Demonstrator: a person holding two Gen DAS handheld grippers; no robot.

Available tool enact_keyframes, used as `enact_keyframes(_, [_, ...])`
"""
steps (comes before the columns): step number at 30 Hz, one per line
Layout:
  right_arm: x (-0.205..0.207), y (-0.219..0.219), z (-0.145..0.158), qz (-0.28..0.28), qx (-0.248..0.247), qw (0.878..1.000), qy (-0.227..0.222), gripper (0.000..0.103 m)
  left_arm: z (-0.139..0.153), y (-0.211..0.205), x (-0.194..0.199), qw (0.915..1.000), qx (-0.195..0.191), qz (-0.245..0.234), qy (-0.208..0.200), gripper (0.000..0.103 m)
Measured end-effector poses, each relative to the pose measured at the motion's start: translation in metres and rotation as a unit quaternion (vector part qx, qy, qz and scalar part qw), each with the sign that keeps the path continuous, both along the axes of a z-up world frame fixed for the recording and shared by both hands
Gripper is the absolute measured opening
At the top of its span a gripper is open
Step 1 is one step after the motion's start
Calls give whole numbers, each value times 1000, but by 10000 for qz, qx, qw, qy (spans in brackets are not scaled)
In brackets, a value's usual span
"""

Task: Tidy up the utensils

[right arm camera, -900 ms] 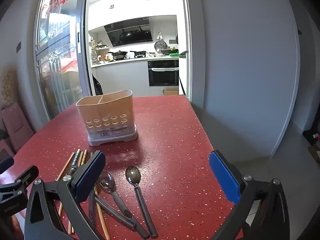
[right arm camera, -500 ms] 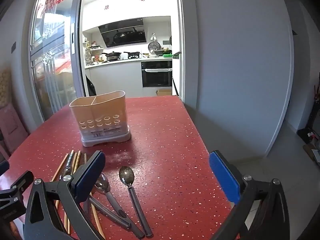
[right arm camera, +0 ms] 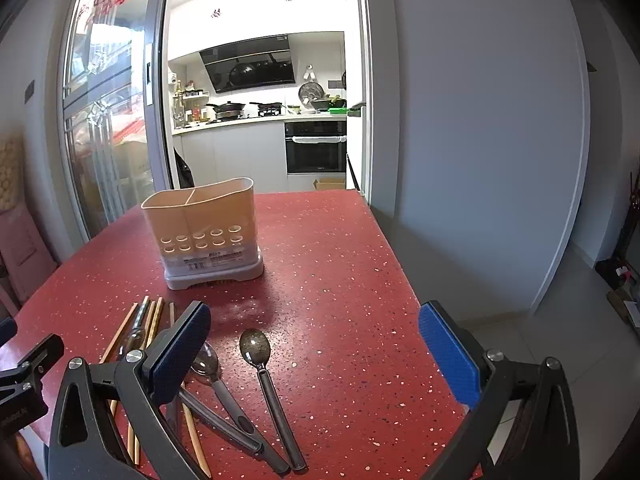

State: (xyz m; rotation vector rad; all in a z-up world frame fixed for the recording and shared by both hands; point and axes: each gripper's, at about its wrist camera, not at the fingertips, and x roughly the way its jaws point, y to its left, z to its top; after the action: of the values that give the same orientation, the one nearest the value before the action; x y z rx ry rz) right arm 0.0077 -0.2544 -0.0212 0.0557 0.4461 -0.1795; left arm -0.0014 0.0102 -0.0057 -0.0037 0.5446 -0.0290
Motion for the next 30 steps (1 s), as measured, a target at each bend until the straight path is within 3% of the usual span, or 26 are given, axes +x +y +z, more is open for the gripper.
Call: enact_keyframes(30, [-3, 3, 3, 95, -27, 9999, -126, 103, 0, 3, -1, 10000, -30, 60, -55, 103])
